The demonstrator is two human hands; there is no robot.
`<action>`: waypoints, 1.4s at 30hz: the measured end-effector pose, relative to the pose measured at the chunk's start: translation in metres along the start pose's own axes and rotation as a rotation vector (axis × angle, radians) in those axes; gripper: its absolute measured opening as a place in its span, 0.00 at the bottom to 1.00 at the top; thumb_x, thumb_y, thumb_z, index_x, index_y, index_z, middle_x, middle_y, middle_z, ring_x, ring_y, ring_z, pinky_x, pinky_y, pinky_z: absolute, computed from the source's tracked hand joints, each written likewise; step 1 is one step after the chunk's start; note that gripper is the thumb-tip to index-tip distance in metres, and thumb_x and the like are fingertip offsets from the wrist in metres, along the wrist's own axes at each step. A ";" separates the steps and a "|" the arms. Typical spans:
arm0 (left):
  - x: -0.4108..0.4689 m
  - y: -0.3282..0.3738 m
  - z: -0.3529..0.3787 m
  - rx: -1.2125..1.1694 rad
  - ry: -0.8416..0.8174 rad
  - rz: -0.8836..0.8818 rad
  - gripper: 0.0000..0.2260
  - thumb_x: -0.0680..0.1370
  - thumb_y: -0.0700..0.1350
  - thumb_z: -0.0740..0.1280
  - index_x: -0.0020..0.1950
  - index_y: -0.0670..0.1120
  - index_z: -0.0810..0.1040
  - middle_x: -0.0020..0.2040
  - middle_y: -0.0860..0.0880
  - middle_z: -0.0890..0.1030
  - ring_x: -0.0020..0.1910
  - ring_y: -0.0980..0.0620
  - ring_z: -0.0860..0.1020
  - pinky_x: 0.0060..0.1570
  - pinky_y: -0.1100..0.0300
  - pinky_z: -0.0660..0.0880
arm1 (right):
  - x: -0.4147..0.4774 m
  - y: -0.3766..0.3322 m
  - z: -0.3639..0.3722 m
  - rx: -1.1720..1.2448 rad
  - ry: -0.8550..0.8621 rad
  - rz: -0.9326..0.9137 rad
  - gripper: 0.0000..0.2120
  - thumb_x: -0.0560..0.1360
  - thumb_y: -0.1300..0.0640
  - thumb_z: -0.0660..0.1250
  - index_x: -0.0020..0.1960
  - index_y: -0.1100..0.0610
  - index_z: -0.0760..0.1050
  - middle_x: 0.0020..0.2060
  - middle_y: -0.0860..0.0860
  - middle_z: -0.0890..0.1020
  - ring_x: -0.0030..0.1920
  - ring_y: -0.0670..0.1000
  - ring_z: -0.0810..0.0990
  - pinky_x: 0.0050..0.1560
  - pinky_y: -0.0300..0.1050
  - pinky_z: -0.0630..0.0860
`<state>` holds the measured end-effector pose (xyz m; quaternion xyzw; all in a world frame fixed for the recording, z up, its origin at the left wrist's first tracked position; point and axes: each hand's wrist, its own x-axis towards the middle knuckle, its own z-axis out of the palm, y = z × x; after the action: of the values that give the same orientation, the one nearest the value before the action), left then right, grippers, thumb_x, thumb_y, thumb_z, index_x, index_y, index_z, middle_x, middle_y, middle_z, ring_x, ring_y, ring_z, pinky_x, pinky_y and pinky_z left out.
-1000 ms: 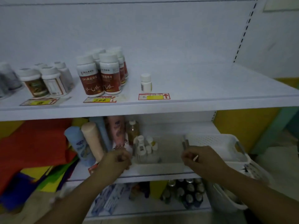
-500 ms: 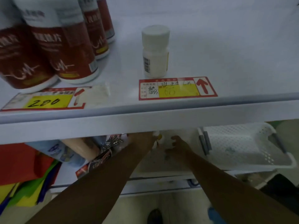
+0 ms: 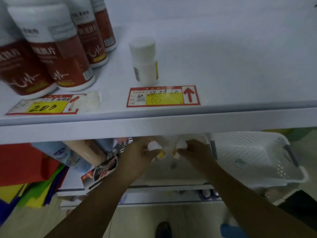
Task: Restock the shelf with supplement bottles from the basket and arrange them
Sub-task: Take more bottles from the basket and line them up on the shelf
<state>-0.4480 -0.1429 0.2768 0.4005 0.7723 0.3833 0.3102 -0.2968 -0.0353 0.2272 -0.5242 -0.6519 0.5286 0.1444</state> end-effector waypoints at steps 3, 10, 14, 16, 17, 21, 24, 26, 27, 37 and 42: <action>-0.060 0.018 -0.011 -0.209 0.021 0.085 0.12 0.72 0.35 0.69 0.51 0.49 0.81 0.39 0.60 0.84 0.40 0.66 0.81 0.39 0.74 0.75 | -0.063 -0.009 -0.039 0.531 -0.170 0.050 0.08 0.70 0.64 0.70 0.46 0.54 0.76 0.45 0.55 0.82 0.41 0.51 0.83 0.43 0.43 0.80; -0.143 0.092 -0.017 -0.470 0.110 0.171 0.13 0.63 0.46 0.71 0.47 0.54 0.83 0.35 0.48 0.83 0.36 0.53 0.81 0.33 0.62 0.80 | -0.160 -0.048 -0.075 0.847 -0.396 -0.106 0.13 0.60 0.56 0.67 0.43 0.56 0.83 0.38 0.55 0.87 0.37 0.53 0.85 0.31 0.45 0.81; -0.160 0.148 -0.061 -0.426 0.365 0.396 0.16 0.57 0.53 0.71 0.44 0.57 0.83 0.37 0.56 0.86 0.32 0.61 0.81 0.29 0.70 0.75 | -0.181 -0.102 -0.101 0.743 -0.338 -0.536 0.19 0.57 0.47 0.76 0.46 0.51 0.84 0.40 0.53 0.87 0.37 0.48 0.85 0.32 0.37 0.79; -0.158 0.183 -0.086 -0.296 0.508 0.536 0.11 0.63 0.52 0.72 0.45 0.56 0.82 0.41 0.63 0.84 0.38 0.64 0.82 0.33 0.73 0.76 | -0.180 -0.135 -0.113 0.595 -0.176 -0.703 0.16 0.60 0.47 0.74 0.47 0.49 0.82 0.41 0.45 0.87 0.41 0.43 0.85 0.36 0.32 0.78; -0.152 0.199 -0.099 -0.221 0.556 0.603 0.09 0.67 0.50 0.72 0.46 0.56 0.81 0.41 0.66 0.83 0.40 0.66 0.81 0.35 0.75 0.76 | -0.175 -0.150 -0.117 0.495 -0.091 -0.764 0.13 0.62 0.48 0.71 0.47 0.46 0.80 0.41 0.38 0.86 0.43 0.38 0.83 0.37 0.28 0.76; -0.114 0.255 -0.129 0.083 0.629 0.677 0.09 0.70 0.49 0.69 0.48 0.58 0.75 0.38 0.64 0.80 0.42 0.71 0.77 0.30 0.80 0.71 | -0.137 -0.201 -0.113 0.211 0.105 -0.805 0.09 0.73 0.53 0.67 0.51 0.42 0.73 0.43 0.34 0.79 0.42 0.36 0.81 0.34 0.25 0.75; -0.072 0.271 -0.135 0.218 0.577 0.589 0.11 0.71 0.46 0.69 0.52 0.52 0.75 0.43 0.59 0.77 0.40 0.60 0.78 0.33 0.72 0.70 | -0.110 -0.216 -0.097 -0.024 0.116 -0.781 0.15 0.75 0.55 0.65 0.61 0.47 0.72 0.49 0.37 0.76 0.47 0.41 0.77 0.46 0.29 0.73; -0.046 0.266 -0.134 0.276 0.496 0.518 0.10 0.70 0.43 0.69 0.50 0.49 0.75 0.44 0.54 0.77 0.41 0.57 0.76 0.34 0.68 0.70 | -0.098 -0.214 -0.093 -0.062 0.099 -0.738 0.16 0.75 0.55 0.64 0.63 0.48 0.71 0.52 0.42 0.76 0.51 0.44 0.77 0.49 0.34 0.73; -0.035 0.262 -0.133 0.297 0.461 0.478 0.10 0.69 0.43 0.69 0.50 0.49 0.75 0.43 0.54 0.77 0.40 0.58 0.76 0.33 0.67 0.69 | -0.094 -0.212 -0.094 -0.059 0.085 -0.726 0.16 0.75 0.55 0.64 0.63 0.48 0.71 0.53 0.43 0.77 0.51 0.45 0.78 0.50 0.34 0.74; -0.008 0.235 -0.116 0.326 0.213 0.167 0.05 0.73 0.47 0.67 0.46 0.48 0.78 0.47 0.49 0.81 0.46 0.49 0.79 0.51 0.52 0.80 | -0.091 -0.212 -0.097 -0.137 0.078 -0.764 0.21 0.73 0.57 0.67 0.66 0.53 0.70 0.62 0.51 0.78 0.54 0.46 0.77 0.57 0.41 0.76; -0.072 0.217 -0.109 0.097 0.548 0.780 0.06 0.74 0.44 0.63 0.47 0.53 0.78 0.43 0.56 0.81 0.44 0.53 0.81 0.49 0.58 0.79 | -0.143 -0.185 -0.105 0.041 0.445 -1.180 0.07 0.73 0.60 0.66 0.50 0.54 0.77 0.42 0.44 0.81 0.40 0.37 0.78 0.41 0.27 0.75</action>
<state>-0.4160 -0.1586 0.5277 0.5585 0.6349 0.5259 -0.0910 -0.2583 -0.0784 0.4773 -0.1710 -0.7753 0.2507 0.5539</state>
